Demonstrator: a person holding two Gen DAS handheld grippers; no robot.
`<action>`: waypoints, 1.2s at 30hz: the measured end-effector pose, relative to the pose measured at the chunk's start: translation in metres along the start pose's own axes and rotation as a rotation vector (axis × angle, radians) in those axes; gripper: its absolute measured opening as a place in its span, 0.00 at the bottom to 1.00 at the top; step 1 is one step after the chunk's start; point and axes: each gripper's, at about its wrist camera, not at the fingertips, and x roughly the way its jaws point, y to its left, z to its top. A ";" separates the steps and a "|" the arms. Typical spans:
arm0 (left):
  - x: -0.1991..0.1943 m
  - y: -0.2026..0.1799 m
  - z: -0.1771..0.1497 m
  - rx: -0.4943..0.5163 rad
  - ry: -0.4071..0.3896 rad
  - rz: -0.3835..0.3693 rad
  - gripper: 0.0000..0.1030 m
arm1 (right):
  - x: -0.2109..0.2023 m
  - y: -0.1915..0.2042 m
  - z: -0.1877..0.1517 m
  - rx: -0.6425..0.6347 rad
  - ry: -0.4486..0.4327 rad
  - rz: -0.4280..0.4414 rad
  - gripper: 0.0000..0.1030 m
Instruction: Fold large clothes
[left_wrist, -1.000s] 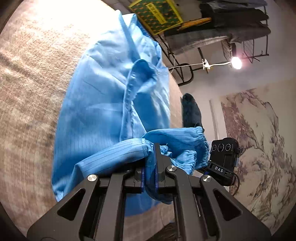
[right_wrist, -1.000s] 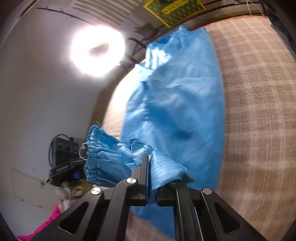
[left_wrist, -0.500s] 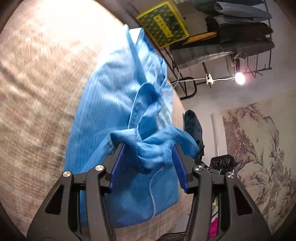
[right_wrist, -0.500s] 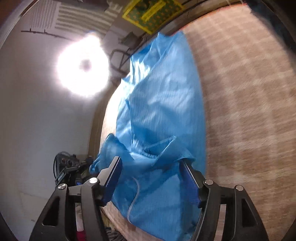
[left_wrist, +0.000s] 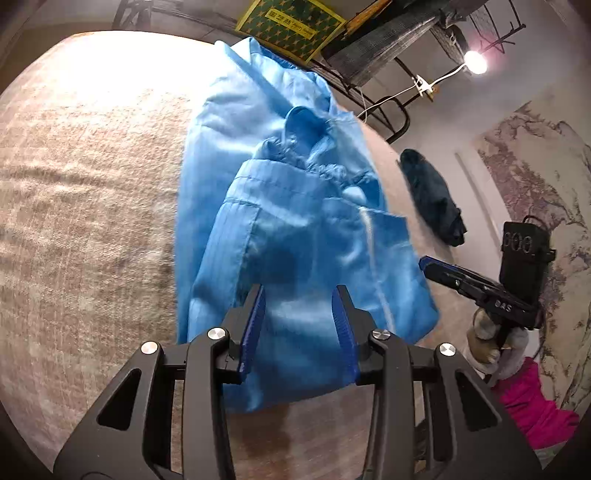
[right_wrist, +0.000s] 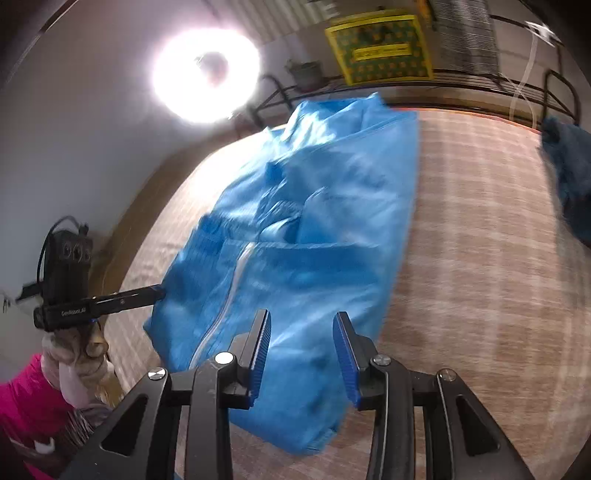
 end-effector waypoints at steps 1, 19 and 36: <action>0.005 0.004 0.002 -0.002 0.005 0.027 0.37 | 0.005 0.002 -0.002 -0.020 0.013 -0.013 0.36; -0.020 0.063 -0.020 -0.109 0.081 -0.091 0.37 | 0.008 -0.046 -0.003 0.100 0.006 -0.022 0.46; -0.049 0.073 -0.084 -0.245 -0.025 -0.079 0.02 | 0.032 -0.029 0.013 0.123 -0.010 -0.088 0.00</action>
